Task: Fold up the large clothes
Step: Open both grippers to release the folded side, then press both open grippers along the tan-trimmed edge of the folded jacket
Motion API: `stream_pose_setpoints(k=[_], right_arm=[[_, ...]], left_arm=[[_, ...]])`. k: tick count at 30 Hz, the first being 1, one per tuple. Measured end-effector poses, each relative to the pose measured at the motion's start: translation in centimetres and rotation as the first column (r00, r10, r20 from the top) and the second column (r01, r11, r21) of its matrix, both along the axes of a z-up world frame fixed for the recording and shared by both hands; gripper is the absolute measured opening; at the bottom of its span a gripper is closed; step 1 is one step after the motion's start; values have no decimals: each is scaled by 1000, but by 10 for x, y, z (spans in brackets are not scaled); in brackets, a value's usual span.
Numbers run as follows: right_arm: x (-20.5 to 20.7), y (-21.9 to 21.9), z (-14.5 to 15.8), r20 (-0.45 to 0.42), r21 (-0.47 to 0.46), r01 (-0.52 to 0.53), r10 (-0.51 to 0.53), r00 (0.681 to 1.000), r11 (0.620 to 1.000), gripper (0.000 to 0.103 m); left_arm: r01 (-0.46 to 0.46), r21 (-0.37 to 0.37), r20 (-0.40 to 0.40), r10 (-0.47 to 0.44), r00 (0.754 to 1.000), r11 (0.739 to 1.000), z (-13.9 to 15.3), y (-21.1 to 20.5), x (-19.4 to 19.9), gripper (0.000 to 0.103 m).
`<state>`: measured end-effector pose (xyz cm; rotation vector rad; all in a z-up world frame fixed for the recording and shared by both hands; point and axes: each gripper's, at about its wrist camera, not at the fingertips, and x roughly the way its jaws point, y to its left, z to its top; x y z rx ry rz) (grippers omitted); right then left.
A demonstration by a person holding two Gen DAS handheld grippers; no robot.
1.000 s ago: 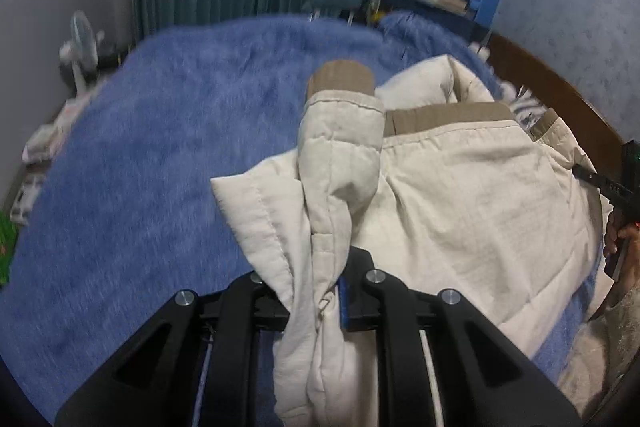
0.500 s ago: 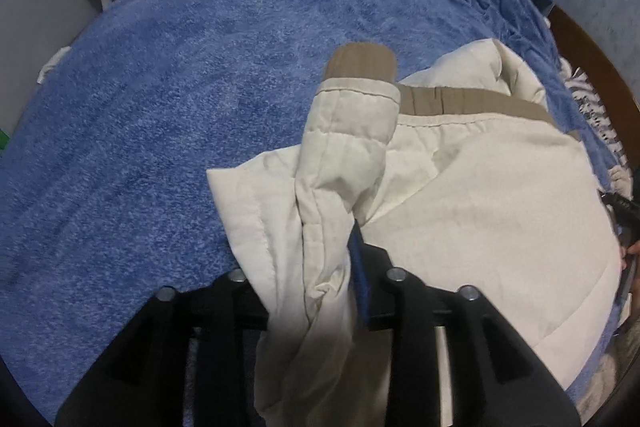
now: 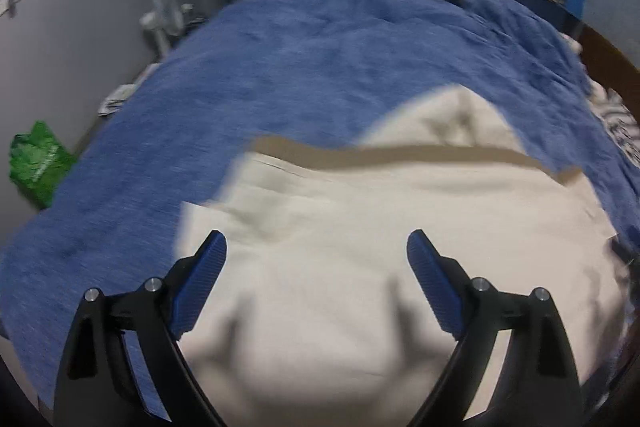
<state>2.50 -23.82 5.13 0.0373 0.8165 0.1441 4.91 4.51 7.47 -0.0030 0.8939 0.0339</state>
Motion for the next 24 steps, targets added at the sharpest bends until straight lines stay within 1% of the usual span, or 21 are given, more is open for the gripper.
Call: stream_pose_setpoints(k=[1,2,4,6,7,9,10,12,14,17,20,22,24], right_arm=[[-4,12,-3,-9,-12,-31,31,999,999,96],[-4,24,-8,-29,-27,-66,66,997,997,96],[0,34,-16,-61,-50,-88,85,994,995,96],[11,32,-28,-103,-45,-71,66,992,996,96],[17,31,-29,-114,-34,-62,58,992,998,96],[34,30,-36,-129,-24,-39,35,991,999,97],[47,31,-38,-132,-38,-24,19,991,999,97],[64,36,-44,-139,-64,-3,-6,990,998,97],[78,41,-53,-146,-94,6,-20,989,996,97],[87,47,-67,-156,-120,1,-20,988,993,97],[92,47,-74,-171,-113,-1,-18,985,994,98],[91,49,-80,-163,-126,-1,-20,986,992,98],[92,51,-85,-153,-139,2,-24,988,990,98]], left_arm=[[19,-11,-8,-20,1000,1000,-4,-9,-1,87],[61,-17,-39,-62,997,998,-16,-27,-1,87],[107,4,-78,-107,991,994,-36,-47,4,87],[109,38,-71,-106,992,993,-46,-52,6,87],[108,33,-70,-105,992,994,-48,-51,13,88],[91,14,-88,-89,992,996,-52,-47,28,94],[84,7,-98,-83,992,996,-53,-47,32,97],[75,-8,-127,-75,989,997,-61,-44,51,97],[68,3,-138,-67,988,998,-69,-44,66,97],[59,36,-122,-54,991,998,-80,-51,70,97],[55,67,-88,-49,995,996,-89,-55,69,97],[53,72,-76,-47,996,996,-93,-56,69,97],[51,49,-79,-47,996,998,-97,-53,72,97]])
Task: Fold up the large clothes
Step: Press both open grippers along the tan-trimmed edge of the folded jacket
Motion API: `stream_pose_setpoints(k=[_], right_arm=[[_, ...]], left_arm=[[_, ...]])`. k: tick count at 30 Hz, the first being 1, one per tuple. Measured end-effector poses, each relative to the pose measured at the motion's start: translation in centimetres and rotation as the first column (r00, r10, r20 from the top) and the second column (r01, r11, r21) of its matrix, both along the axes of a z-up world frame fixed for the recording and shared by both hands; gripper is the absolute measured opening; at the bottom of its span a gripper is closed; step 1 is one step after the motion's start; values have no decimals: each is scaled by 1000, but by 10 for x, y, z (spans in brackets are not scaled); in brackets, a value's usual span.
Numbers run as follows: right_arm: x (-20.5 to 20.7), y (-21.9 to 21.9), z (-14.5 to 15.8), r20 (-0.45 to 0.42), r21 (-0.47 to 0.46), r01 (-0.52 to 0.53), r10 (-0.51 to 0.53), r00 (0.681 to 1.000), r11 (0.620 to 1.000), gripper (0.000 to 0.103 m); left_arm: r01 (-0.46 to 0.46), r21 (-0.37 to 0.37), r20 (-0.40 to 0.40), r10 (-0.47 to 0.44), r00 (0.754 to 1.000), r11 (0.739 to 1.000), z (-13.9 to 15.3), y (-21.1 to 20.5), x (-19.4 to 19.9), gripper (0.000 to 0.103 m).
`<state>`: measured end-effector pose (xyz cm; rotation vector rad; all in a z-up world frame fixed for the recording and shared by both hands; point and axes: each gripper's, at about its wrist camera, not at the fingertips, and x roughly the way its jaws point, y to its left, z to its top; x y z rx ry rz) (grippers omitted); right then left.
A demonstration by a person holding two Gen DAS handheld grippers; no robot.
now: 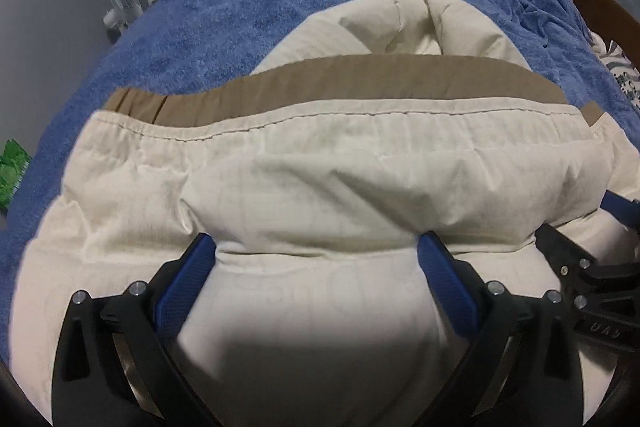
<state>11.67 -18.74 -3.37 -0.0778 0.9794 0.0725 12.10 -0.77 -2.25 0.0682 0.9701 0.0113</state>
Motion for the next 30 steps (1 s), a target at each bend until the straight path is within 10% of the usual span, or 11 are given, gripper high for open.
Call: stream_pose_setpoints(k=[14,30], right_arm=[[-28,9,16,126,-65,59,-50,991,996,97],[-98,10,44,166,62,161,-169,972,985,97]], left_arm=[[-7,-24,80,9,997,1000,6,5,-21,97],[-107,1,151,105,983,994,40,9,-91,97]])
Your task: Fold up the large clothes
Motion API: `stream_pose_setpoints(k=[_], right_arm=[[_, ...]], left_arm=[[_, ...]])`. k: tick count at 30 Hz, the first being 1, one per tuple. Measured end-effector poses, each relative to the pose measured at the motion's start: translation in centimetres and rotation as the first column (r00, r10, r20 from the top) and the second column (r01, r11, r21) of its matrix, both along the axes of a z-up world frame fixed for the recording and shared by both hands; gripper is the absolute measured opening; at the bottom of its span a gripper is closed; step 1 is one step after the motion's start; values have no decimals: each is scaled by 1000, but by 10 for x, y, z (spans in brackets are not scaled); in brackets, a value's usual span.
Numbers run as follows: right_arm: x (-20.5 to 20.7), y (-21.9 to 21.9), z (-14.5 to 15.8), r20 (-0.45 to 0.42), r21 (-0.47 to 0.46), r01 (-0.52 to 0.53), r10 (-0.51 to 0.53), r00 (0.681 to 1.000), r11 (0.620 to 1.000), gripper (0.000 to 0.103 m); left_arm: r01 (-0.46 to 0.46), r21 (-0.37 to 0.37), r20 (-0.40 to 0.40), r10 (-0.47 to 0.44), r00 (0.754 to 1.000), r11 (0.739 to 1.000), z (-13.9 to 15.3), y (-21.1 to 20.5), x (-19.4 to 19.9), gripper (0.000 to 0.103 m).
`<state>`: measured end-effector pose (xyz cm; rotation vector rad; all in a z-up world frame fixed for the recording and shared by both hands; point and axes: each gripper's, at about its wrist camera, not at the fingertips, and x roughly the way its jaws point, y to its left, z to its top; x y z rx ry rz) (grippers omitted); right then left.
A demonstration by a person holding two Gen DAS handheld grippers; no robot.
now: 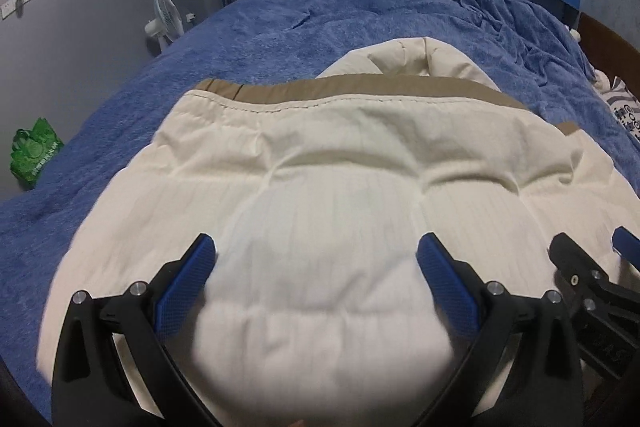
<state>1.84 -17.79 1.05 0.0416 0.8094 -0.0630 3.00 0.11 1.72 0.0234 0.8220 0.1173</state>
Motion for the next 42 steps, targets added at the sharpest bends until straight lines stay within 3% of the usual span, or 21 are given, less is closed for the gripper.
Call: stream_pose_setpoints(k=[6,11,18,23,28,42], right_arm=[[-39,0,17,40,-7,-57,57,998,998,97],[-73,-12,14,13,21,-53,53,999,998,97],[-99,-29,9,-11,-7,-66,66,998,998,97],[-122,-38,-2,-50,8,-71,72,996,997,97],[-129,-39,-1,-44,-8,-74,74,996,997,97],[-128,-44,-4,-54,-15,-66,65,996,998,97]], left_arm=[[6,-89,-34,-9,999,996,11,3,-33,96],[44,-54,-33,-46,998,998,18,5,-61,96],[55,-87,-56,-60,997,995,16,23,-89,96],[59,-50,-77,-62,995,997,7,30,-114,96],[71,-38,-115,-75,990,997,-2,30,-122,96],[78,-42,-120,-82,989,996,-5,30,-127,96]])
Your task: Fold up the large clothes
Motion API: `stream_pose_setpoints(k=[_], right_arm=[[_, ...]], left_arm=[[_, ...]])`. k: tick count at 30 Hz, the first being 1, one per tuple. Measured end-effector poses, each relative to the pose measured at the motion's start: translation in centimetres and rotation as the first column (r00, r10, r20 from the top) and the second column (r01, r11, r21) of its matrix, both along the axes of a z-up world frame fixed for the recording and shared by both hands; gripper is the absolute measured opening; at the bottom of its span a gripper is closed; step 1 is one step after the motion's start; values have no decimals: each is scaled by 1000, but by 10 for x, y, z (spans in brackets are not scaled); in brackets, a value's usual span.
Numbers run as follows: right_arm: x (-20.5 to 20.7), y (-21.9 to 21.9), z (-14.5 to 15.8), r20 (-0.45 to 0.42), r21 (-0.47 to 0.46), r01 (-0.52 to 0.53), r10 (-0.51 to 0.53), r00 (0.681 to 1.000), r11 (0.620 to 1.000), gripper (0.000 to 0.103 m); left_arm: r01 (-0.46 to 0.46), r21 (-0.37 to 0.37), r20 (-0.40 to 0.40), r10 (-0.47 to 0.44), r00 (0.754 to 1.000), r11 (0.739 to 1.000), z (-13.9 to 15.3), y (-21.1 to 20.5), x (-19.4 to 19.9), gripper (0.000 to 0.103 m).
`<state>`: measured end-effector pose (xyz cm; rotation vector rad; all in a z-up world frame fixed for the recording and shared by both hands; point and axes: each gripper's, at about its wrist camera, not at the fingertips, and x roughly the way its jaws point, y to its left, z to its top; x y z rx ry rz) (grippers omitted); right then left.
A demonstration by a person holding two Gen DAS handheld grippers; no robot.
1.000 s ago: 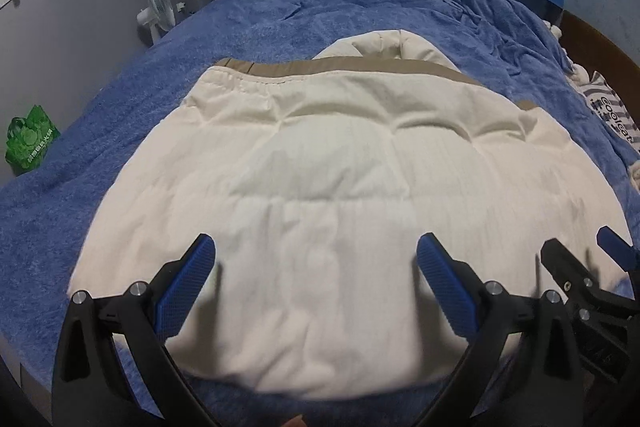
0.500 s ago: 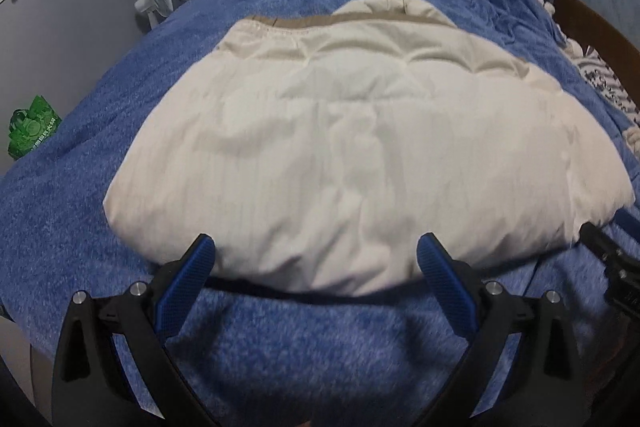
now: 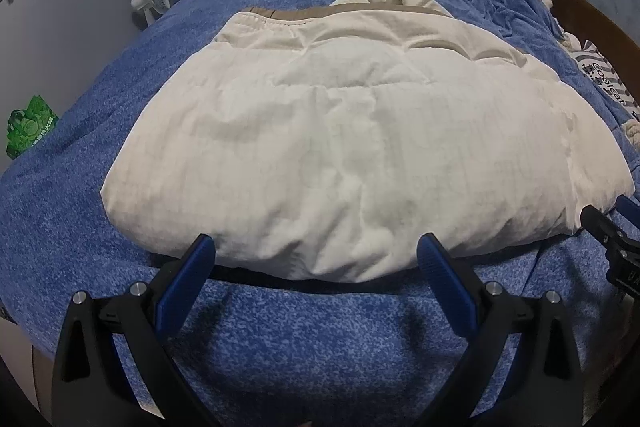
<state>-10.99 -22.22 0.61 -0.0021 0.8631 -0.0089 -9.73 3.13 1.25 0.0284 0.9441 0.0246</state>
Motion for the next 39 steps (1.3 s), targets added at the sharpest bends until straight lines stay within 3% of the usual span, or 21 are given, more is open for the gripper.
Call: stream_pose_setpoints(k=[39], right_arm=[[0,-1,-1,-5,-9,2,-2,1000,1000,97]], left_arm=[[8,-11,-7,-8,1000,1000,-2,1,0,96]])
